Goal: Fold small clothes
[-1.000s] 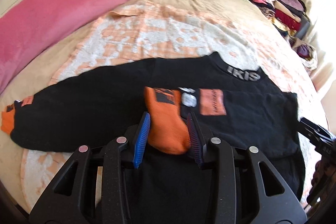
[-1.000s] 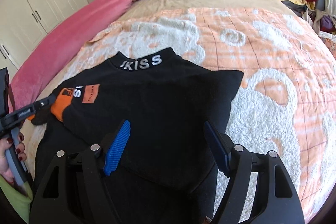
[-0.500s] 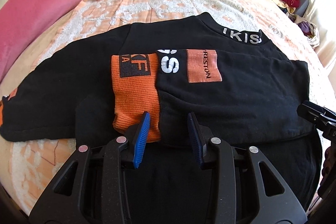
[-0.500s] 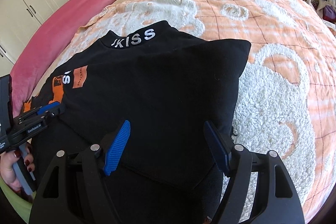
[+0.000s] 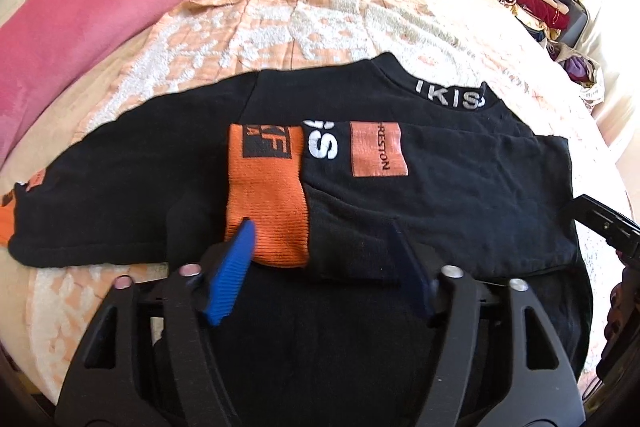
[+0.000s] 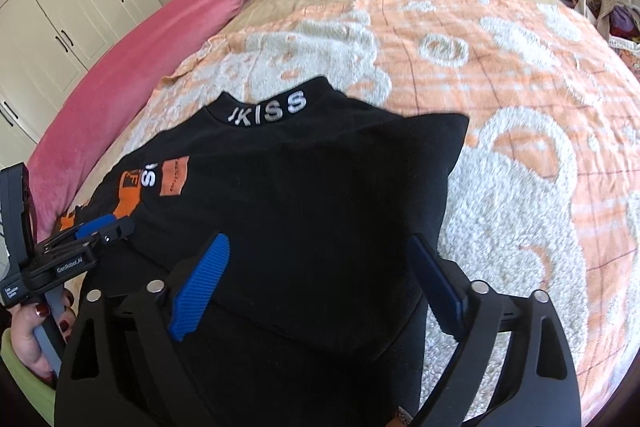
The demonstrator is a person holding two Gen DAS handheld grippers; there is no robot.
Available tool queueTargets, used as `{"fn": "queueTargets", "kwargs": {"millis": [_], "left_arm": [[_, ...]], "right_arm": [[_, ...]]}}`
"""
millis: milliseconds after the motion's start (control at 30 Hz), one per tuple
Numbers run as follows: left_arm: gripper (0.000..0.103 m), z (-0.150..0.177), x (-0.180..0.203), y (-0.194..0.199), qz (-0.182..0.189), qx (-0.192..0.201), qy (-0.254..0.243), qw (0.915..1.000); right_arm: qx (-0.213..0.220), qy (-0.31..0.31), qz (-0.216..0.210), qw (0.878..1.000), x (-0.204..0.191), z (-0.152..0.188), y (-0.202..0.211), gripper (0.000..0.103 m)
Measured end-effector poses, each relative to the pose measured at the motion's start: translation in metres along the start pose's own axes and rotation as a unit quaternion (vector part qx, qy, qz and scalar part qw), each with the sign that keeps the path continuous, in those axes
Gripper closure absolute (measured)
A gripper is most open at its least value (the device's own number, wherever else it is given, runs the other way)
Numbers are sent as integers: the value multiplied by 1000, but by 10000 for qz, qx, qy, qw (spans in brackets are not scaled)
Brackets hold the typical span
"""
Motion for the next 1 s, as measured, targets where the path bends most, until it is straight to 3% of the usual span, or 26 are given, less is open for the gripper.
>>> {"fn": "queueTargets", "kwargs": {"millis": [300, 733, 1000], "left_arm": [[10, -13, -6, 31, -129, 281, 86, 9995], [10, -18, -19, 70, -254, 543, 265, 9978], [10, -17, -31, 86, -307, 656, 369, 9967]], "right_arm": [[300, -91, 90, 9995, 2, -12, 20, 5], [747, 84, 51, 9972, -14, -22, 52, 5], [1023, 575, -50, 9931, -47, -24, 78, 5]]}}
Point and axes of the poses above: each gripper's, at about its wrist camera, not at the fingertips, and y roughly against the way its jaws point, x to its right, z to its underside, the point moved 4 cm from there along -y, roughly the way its jaws point, and after that the axes turned 7 degrees about -y, right-handed, at the moved point
